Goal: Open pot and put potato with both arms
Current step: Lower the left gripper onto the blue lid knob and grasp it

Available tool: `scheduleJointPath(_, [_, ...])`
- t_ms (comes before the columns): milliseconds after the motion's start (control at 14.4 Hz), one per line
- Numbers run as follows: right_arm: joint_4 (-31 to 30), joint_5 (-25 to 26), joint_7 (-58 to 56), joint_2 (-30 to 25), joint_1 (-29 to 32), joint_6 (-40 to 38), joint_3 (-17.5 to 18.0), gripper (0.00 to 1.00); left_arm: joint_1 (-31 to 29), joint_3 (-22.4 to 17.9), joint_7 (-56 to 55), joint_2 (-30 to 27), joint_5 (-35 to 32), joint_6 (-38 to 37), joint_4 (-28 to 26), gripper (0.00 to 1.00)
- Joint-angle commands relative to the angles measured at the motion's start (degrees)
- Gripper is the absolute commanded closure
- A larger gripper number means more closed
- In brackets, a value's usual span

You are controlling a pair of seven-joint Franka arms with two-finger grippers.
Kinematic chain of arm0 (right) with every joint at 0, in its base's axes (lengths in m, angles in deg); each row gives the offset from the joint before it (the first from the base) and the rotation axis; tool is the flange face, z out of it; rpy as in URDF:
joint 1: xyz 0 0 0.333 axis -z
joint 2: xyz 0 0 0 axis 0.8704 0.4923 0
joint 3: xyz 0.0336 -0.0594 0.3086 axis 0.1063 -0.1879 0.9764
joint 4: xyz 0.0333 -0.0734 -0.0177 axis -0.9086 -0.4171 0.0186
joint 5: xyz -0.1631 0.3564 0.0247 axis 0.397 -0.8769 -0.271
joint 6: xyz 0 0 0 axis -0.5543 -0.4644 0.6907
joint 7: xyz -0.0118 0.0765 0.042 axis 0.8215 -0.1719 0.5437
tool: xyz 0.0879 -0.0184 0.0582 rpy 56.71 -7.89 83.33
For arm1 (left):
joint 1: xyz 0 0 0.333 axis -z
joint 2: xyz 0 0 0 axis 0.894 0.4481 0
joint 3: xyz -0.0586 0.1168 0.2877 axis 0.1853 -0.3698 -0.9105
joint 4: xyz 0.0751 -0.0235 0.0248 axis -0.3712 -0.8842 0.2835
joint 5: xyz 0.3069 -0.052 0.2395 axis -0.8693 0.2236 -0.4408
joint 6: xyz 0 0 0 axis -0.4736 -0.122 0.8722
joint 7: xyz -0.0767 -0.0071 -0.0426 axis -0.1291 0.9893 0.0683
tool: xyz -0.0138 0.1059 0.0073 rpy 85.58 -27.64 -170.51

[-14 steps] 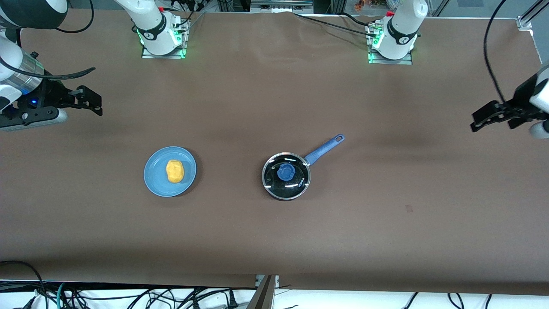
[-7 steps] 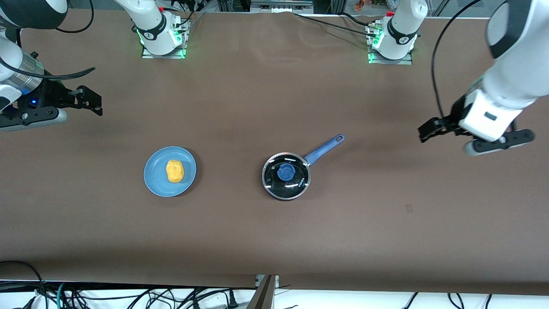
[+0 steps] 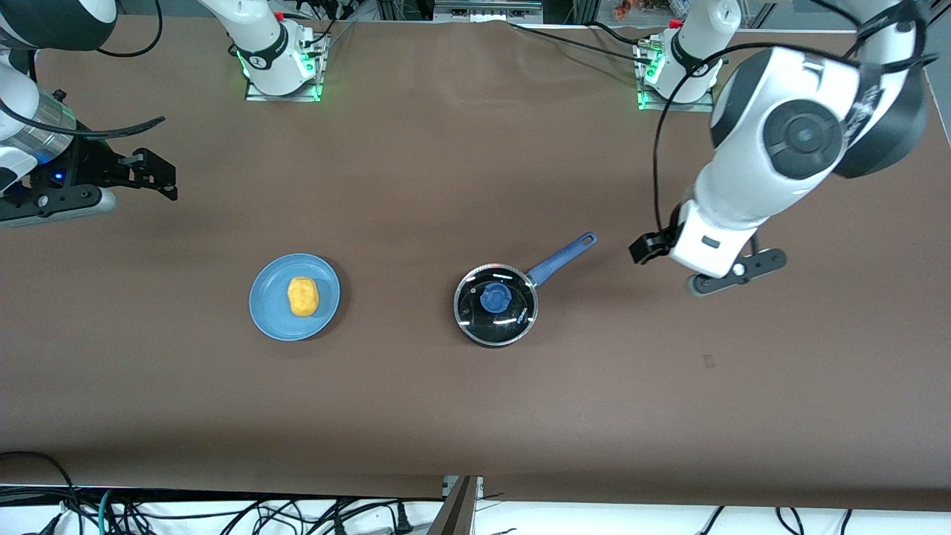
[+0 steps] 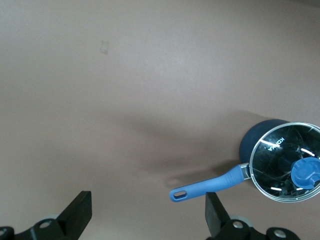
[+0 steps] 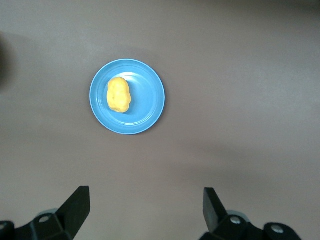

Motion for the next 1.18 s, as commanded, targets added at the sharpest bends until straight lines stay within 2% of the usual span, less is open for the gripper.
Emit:
scheduleJointPath(0, [0.85,0.54,0.75,0.24,0.41,-0.85,0.38,0.0,2.34,-0.85,-3.28,4.22,-1.11,-0.69,3.74,0.0])
scheduleJointPath(693, [0.94,0.54,0.75,0.24,0.33,-0.76,0.38,0.0,5.77,-0.59,-17.52,10.46,-1.1,8.26,4.27,0.0])
scheduleJointPath(1108, [1.03,0.54,0.66,0.24,0.24,-0.67,0.38,0.0,7.87,-0.59,-30.96,12.92,-0.84,14.68,4.36,0.0])
